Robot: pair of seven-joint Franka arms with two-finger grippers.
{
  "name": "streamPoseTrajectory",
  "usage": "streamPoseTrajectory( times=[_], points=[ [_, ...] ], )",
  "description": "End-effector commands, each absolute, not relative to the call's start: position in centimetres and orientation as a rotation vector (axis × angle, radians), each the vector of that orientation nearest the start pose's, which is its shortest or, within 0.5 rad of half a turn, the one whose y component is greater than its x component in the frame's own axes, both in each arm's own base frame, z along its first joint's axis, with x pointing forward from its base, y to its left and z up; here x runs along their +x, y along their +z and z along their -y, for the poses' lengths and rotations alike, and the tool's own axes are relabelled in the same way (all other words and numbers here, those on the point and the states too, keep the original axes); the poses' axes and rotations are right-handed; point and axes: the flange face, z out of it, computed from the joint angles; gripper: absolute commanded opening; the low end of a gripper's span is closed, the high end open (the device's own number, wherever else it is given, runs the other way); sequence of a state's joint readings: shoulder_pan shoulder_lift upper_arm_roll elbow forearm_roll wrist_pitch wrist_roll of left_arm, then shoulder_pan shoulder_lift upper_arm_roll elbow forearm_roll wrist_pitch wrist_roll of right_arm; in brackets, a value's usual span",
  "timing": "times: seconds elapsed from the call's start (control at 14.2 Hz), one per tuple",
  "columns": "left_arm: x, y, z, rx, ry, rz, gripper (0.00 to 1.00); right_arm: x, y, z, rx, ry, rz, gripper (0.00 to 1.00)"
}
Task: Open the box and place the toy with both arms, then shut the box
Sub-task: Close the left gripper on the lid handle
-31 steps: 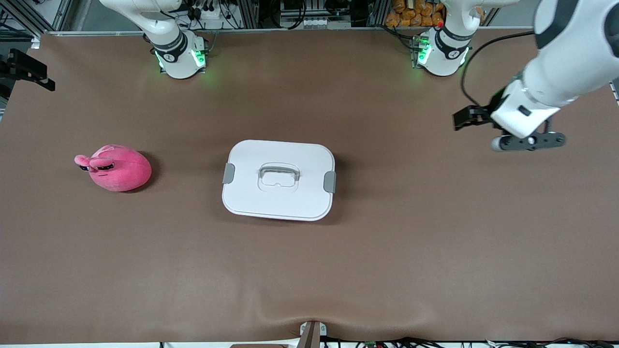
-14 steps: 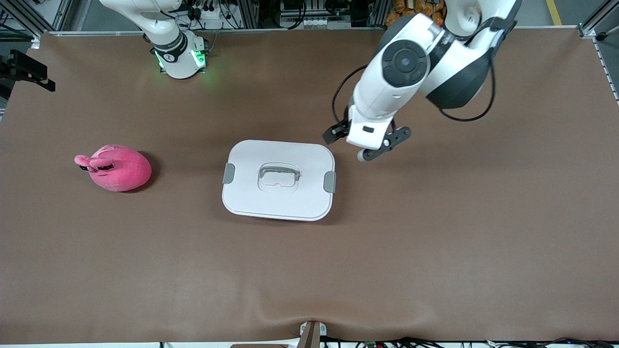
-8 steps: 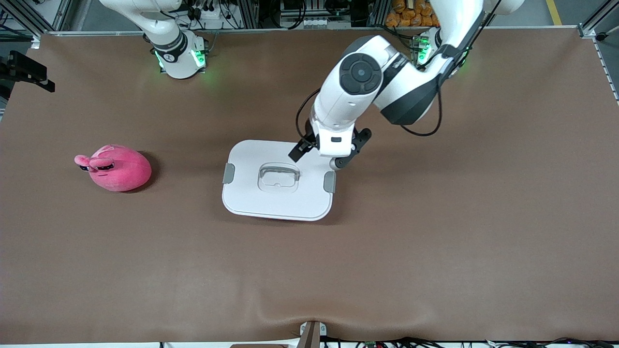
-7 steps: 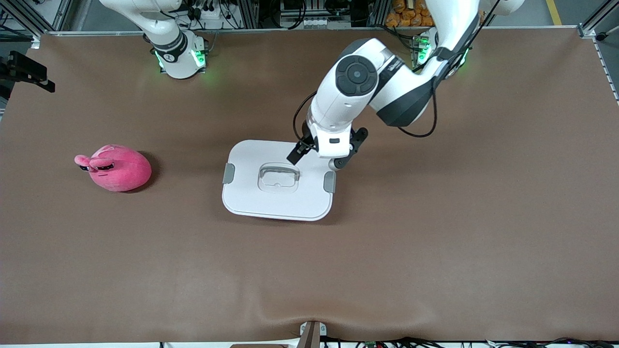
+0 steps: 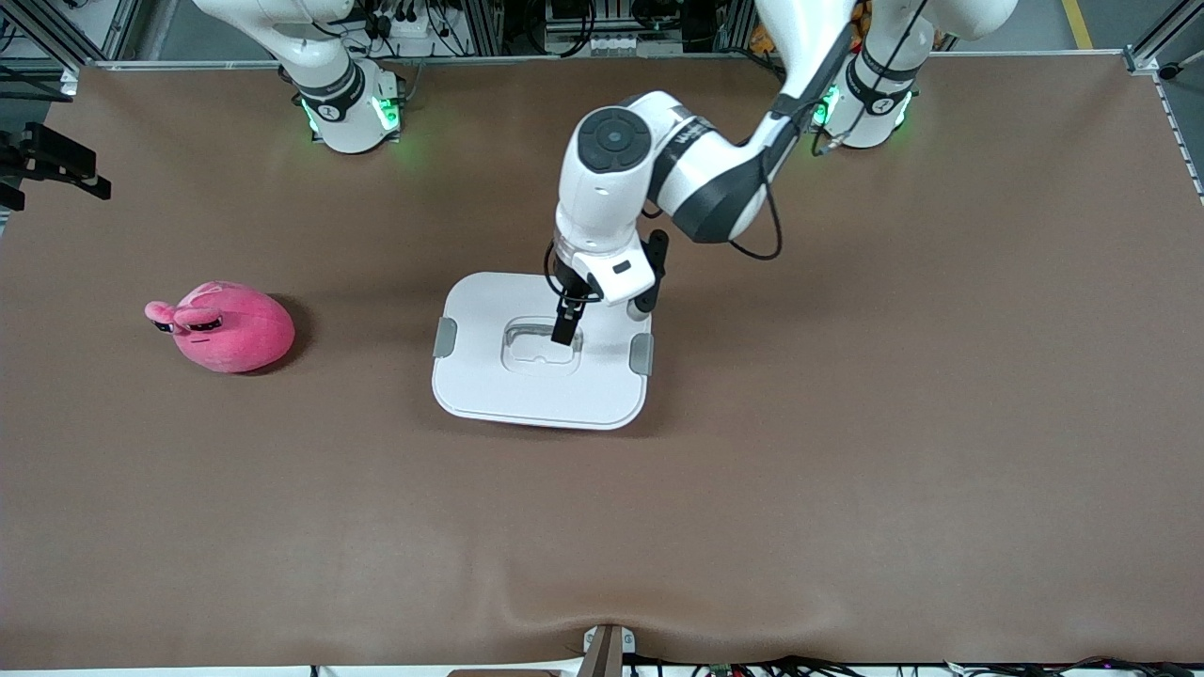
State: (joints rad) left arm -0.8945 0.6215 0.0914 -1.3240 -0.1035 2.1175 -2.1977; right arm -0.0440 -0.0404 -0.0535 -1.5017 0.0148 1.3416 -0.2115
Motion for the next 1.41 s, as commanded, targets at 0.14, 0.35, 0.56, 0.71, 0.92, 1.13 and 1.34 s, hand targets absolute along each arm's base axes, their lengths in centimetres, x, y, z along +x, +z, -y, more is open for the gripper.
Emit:
streamPoseTrajectory(
  times=[0.14,0.35,0.56,0.71,0.92,1.13,1.34],
  points=[
    [50.4,36.9,57.1,-2.415,-0.060,2.335,1.00,51.9,66.1,5.3,-3.089,0.177,0.172,1.00],
    [50.0,36.7,57.6,-2.430,-0.059,2.335,0.87,52.5,65.1,5.4,-3.084,0.205,0.170,1.00],
    [49.8,36.7,58.0,-2.436,-0.052,2.346,0.52,53.3,63.8,5.5,-3.082,0.243,0.166,1.00],
    [50.0,36.3,58.1,-2.437,-0.054,2.363,0.50,53.7,63.0,5.8,-3.082,0.268,0.160,1.00],
    [50.1,36.1,58.1,-2.444,-0.058,2.367,0.50,53.7,62.7,6.2,-3.080,0.279,0.150,1.00],
    [50.1,36.2,58.1,-2.446,-0.060,2.367,0.50,53.8,62.6,6.2,-3.078,0.283,0.148,1.00],
    [50.1,36.0,58.1,-2.445,-0.063,2.364,0.26,54.3,61.7,5.9,-3.073,0.304,0.157,1.00]
  ],
)
